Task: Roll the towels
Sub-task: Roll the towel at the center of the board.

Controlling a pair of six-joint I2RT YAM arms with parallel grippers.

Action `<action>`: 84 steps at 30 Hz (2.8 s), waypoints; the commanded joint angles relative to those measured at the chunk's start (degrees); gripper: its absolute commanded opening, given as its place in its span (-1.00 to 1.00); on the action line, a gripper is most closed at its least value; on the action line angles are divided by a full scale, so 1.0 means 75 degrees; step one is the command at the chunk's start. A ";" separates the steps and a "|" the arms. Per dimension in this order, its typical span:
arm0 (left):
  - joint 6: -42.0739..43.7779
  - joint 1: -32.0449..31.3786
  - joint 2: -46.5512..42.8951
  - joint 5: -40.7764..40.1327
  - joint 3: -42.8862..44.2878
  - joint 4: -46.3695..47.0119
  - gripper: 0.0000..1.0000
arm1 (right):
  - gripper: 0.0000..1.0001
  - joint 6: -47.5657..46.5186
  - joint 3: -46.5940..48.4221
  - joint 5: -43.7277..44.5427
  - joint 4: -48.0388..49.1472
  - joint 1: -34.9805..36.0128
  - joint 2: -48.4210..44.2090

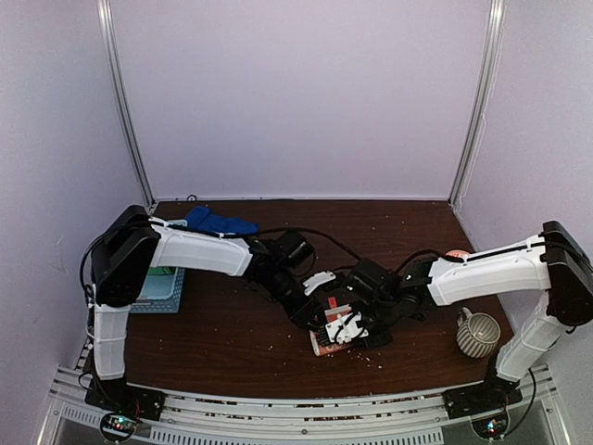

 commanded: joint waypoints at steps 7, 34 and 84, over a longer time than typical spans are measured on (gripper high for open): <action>-0.0064 0.0436 -0.2921 -0.3587 -0.1329 0.0579 -0.16 | -0.67 0.1300 0.2124 -0.2051 -0.3747 0.0033 0.1281; 0.2707 -0.3523 -0.2225 -0.6279 -0.1347 0.0476 -0.04 | -0.73 0.1086 0.4611 -0.4316 -0.5820 -0.1784 0.4894; 0.2620 -0.3336 -0.0422 -0.6407 -0.0524 0.0303 -0.88 | -0.52 0.1503 0.4478 -0.4091 -0.5375 -0.2858 0.4285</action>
